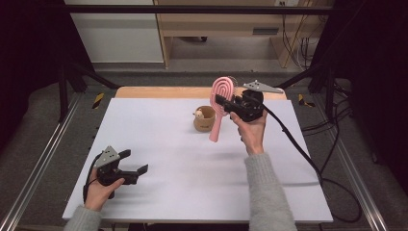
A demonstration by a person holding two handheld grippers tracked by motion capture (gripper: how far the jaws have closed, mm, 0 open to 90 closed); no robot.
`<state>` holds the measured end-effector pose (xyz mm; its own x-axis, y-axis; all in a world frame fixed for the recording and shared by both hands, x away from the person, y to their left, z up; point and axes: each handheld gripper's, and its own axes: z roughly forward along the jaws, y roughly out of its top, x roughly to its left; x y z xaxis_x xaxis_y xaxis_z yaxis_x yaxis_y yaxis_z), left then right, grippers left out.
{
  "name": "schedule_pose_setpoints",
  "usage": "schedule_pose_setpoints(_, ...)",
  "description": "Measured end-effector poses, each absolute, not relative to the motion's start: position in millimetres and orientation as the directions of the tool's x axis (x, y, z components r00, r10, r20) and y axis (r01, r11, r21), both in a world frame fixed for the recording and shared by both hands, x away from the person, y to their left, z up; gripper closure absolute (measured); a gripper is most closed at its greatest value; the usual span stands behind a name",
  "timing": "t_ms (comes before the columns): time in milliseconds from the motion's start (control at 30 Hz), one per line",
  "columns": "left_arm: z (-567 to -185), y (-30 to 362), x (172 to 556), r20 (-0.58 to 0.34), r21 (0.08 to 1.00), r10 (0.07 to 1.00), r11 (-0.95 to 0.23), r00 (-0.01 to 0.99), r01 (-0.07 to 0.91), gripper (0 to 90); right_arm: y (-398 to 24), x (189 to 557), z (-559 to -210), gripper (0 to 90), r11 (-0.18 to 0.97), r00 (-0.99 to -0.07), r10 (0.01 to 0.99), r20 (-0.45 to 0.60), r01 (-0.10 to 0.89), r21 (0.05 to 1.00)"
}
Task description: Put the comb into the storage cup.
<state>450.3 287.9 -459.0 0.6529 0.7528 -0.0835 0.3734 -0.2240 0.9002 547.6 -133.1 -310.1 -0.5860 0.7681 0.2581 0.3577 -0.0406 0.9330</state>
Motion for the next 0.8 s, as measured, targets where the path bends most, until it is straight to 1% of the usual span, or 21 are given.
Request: schedule_pose_setpoints(800, -460.8, 287.9, 450.8, -0.076, 0.897, 0.754, -0.234, 0.652, 0.374, 3.1, -125.6, 568.2, -295.9, 62.9, -0.044, -0.566, 0.789, 0.240, 0.337, 0.940)
